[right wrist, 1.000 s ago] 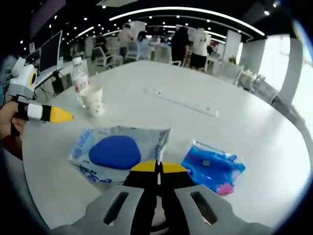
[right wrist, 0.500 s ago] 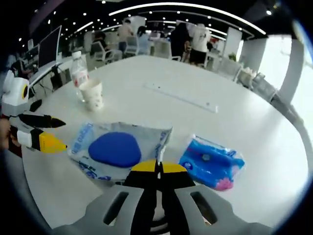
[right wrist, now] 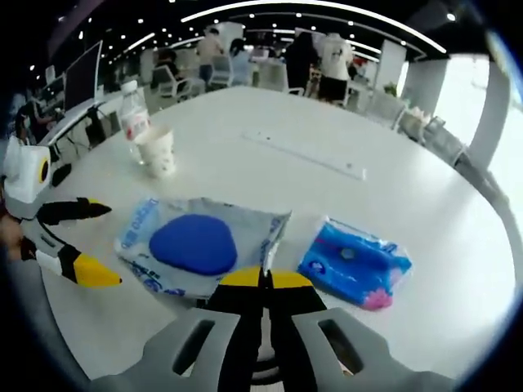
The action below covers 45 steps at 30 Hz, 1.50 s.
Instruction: Arrange the tabletop items into an orderly group along one side of the table until the central work area is clear of visible clutter.
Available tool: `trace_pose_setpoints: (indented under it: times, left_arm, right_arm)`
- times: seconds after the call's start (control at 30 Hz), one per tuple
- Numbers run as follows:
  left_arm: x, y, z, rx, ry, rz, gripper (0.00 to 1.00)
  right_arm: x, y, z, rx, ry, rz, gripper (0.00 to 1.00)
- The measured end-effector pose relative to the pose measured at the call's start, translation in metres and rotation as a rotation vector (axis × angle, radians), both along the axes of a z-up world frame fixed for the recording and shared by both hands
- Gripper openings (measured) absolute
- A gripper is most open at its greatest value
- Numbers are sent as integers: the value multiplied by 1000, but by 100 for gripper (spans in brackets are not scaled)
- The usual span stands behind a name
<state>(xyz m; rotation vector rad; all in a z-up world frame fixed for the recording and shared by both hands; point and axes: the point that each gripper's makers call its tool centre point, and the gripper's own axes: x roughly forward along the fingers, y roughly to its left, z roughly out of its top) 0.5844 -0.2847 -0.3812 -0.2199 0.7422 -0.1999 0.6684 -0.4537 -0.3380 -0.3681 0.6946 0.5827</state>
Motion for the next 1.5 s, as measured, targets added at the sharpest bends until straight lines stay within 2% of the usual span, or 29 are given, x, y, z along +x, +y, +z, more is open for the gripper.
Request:
trace_pose_setpoints:
  times: [0.03,0.1,0.17,0.27,0.57,0.63,0.93,1.23,1.37,1.5]
  left_arm:
    - [-2,-3,0,-61,25,36,90]
    - [-5,-5,-3,-98,57,43,86]
    - [-2,0,-1,-65,25,47,82]
    - [-4,2,-3,-79,37,64,68]
    - [-8,-1,-8,-82,55,75,44]
    - [-7,-2,-9,-97,65,84,40]
    - [-8,-6,-18,-116,118,77,8]
    - [-9,-8,-16,-106,140,56,1]
    - [-7,-2,-11,-32,111,34,0]
    - [-4,0,-7,-53,98,36,0]
  right_arm:
    - [0,0,0,0,2,-2,1]
    - [-2,0,0,0,5,0,1]
    - [-2,0,0,-3,7,2,1]
    - [-3,0,0,-1,11,-1,1]
    - [-7,-2,-3,-24,20,6,1]
    - [-7,-3,-4,-27,23,8,1]
    - [-11,-3,-7,-41,36,25,1]
    - [-12,-3,-9,-39,47,22,1]
    - [-14,2,-5,-21,46,28,1]
    - [-11,1,-1,6,41,-3,1]
